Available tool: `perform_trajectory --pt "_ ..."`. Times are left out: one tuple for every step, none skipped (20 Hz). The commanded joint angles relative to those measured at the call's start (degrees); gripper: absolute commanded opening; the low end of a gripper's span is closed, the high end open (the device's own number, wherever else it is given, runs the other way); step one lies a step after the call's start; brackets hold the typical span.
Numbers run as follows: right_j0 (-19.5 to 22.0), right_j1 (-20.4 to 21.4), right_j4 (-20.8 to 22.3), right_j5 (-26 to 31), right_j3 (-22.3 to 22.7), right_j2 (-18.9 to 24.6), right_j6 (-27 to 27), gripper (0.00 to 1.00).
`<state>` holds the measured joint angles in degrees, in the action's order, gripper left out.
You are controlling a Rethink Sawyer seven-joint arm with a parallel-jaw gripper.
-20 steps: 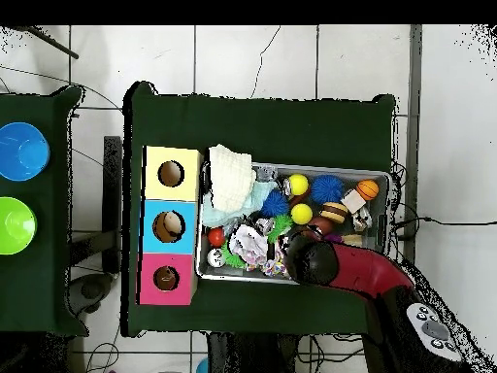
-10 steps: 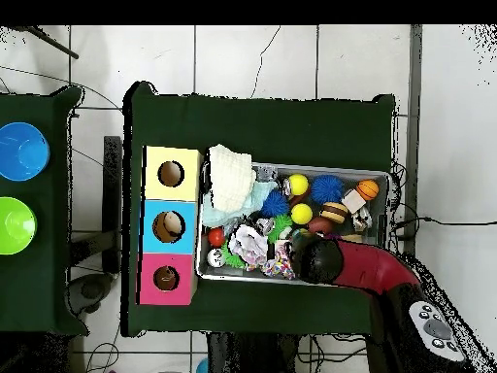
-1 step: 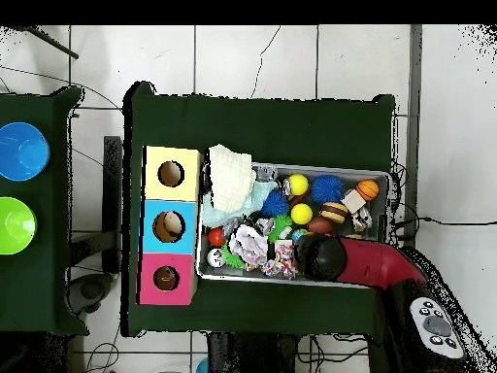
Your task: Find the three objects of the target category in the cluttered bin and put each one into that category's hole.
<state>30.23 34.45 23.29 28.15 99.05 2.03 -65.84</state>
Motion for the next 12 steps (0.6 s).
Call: perform_trajectory --pt "0.5 -2.9 4.1 4.5 -5.3 0.5 -0.7 1.00" --pt "0.9 -3.1 4.2 4.2 -5.4 0.7 -0.5 1.00" --pt "1.1 -3.2 4.4 3.6 -5.2 0.9 -0.5 1.00" --pt "1.4 -3.3 4.4 3.4 -5.3 1.2 -0.5 1.00" --pt "1.6 -3.4 4.3 3.3 -5.3 1.5 -0.5 1.00" --pt "1.7 -3.5 4.3 3.1 -5.3 1.7 -0.6 1.00" --pt "1.7 -3.4 4.2 2.9 -5.1 1.8 -0.8 1.00" --pt "1.7 -3.4 4.1 3.0 -5.4 1.9 -0.8 1.00" --pt "1.7 -3.4 4.2 2.9 -5.2 1.9 -0.9 1.00" --pt "1.6 -3.5 4.1 2.9 -5.3 1.9 -1.0 1.00" --pt "1.6 -3.5 4.1 3.0 -5.4 2.0 -1.1 1.00" --pt "1.6 -3.9 4.1 3.0 -5.7 2.1 -1.0 1.00"
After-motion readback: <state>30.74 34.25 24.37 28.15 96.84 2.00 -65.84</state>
